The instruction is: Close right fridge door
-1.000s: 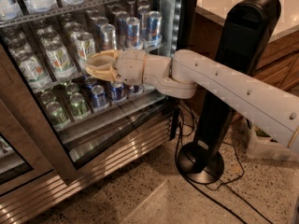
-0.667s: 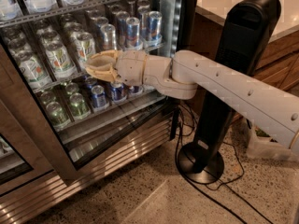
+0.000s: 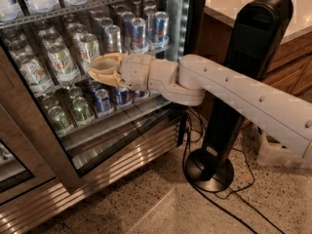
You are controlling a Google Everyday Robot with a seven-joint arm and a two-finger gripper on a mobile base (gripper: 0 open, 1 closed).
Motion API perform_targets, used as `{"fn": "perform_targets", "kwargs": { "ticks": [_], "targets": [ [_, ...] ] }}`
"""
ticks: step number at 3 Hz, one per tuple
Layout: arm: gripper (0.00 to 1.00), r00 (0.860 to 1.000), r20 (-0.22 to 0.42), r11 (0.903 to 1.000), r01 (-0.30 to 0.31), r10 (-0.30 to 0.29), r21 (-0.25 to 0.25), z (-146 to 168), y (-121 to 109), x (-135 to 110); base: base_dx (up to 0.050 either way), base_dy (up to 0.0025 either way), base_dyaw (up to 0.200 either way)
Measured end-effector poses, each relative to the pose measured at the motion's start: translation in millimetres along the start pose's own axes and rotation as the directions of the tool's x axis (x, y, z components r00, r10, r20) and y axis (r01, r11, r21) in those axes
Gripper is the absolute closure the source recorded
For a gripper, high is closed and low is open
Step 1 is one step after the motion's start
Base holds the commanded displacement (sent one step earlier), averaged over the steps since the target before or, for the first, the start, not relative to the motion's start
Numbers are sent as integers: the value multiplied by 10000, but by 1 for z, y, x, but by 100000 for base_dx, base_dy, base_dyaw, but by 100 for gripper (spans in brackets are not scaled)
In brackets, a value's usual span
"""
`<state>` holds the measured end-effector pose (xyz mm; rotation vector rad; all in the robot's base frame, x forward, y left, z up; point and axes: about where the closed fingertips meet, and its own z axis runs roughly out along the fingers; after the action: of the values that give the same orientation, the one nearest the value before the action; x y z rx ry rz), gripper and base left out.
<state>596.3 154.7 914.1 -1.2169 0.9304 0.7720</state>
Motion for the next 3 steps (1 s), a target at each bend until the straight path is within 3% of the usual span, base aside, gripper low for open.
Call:
{"fn": "perform_targets", "kwargs": {
  "ticks": [1,2,3],
  "targets": [
    [100,10000,0,9989,74,-74,470,6,10,3,0,0,0],
    [100,10000,0,9989,74,-74,470,6,10,3,4997,2,-64],
    [100,10000,0,9989,74,-74,470,6,10,3,0,0,0]
  ]
}}
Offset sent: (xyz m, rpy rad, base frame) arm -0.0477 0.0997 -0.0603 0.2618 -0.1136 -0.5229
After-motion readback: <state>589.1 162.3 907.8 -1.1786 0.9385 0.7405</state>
